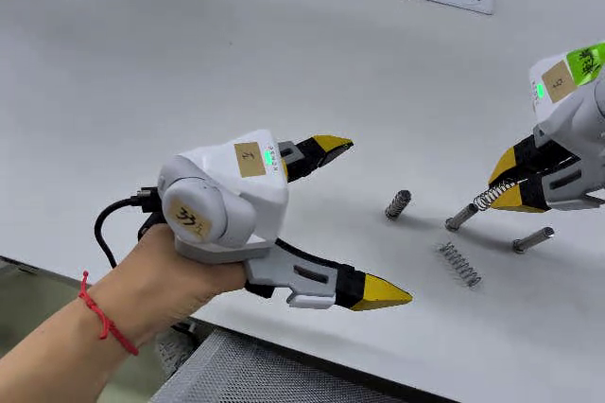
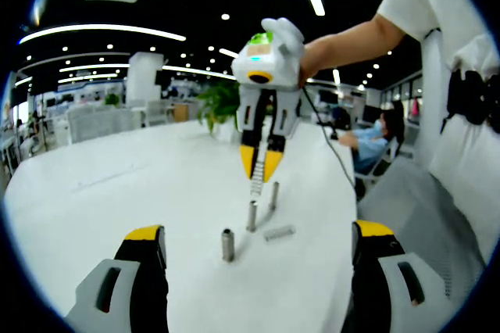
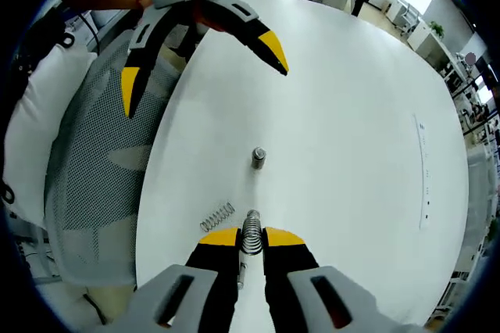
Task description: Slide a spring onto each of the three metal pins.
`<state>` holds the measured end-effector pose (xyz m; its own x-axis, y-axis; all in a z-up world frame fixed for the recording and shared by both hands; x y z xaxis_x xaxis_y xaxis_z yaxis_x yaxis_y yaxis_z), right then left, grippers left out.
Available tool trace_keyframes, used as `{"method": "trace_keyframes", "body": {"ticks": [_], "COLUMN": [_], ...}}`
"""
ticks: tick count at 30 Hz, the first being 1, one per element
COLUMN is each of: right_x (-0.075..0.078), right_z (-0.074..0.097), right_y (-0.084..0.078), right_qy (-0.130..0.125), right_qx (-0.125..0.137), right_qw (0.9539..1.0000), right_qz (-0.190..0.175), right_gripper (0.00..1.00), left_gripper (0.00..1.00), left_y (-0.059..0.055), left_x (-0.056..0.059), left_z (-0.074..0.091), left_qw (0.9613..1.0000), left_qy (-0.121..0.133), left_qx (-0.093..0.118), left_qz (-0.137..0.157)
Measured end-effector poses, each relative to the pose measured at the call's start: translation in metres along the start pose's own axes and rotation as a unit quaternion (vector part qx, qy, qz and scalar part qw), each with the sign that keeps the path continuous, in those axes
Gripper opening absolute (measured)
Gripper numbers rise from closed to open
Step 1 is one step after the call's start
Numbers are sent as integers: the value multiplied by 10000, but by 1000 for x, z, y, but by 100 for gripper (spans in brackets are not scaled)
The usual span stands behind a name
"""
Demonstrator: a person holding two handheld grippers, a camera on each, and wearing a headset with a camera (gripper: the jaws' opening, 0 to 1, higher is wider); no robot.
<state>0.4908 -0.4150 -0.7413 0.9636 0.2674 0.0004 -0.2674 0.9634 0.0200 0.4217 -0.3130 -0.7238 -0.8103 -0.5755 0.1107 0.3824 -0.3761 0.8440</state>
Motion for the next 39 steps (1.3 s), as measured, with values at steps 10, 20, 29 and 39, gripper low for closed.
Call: {"method": "trace_keyframes", "body": {"ticks": [10,20,29,39], "right_x": [1,3,3,2], "right_z": [-4,-11,-19,-29], "right_y": [2,2,2,2], "right_qy": [63,134,169,136], "right_qx": [-38,-71,-96,-142], "right_qw": [10000,9999,9998,9998], "right_qz": [-16,-13,-25,10], "right_gripper": [12,12,12,12], "left_gripper": [100,100,100,100], "left_y": [-1,1,2,3], "left_x": [0,2,2,4], "left_z": [1,0,-1,-3], "left_qw": [10000,9999,9998,9998], "left_qy": [-7,-45,-90,-125], "left_qx": [43,68,109,121], "left_qz": [69,99,116,132]}}
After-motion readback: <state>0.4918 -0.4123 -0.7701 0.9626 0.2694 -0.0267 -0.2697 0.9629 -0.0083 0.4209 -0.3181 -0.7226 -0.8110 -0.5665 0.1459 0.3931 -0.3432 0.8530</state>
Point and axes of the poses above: the centre of the closed fingertips' face, and the gripper's own axes: z roughly backward along the fingers, x roughly to its right, y roughly out of its top, the point moved 2 cm from there along z, roughly backward along the fingers, and after that the axes turned 15 degrees about -x, right-handed, at the moved point
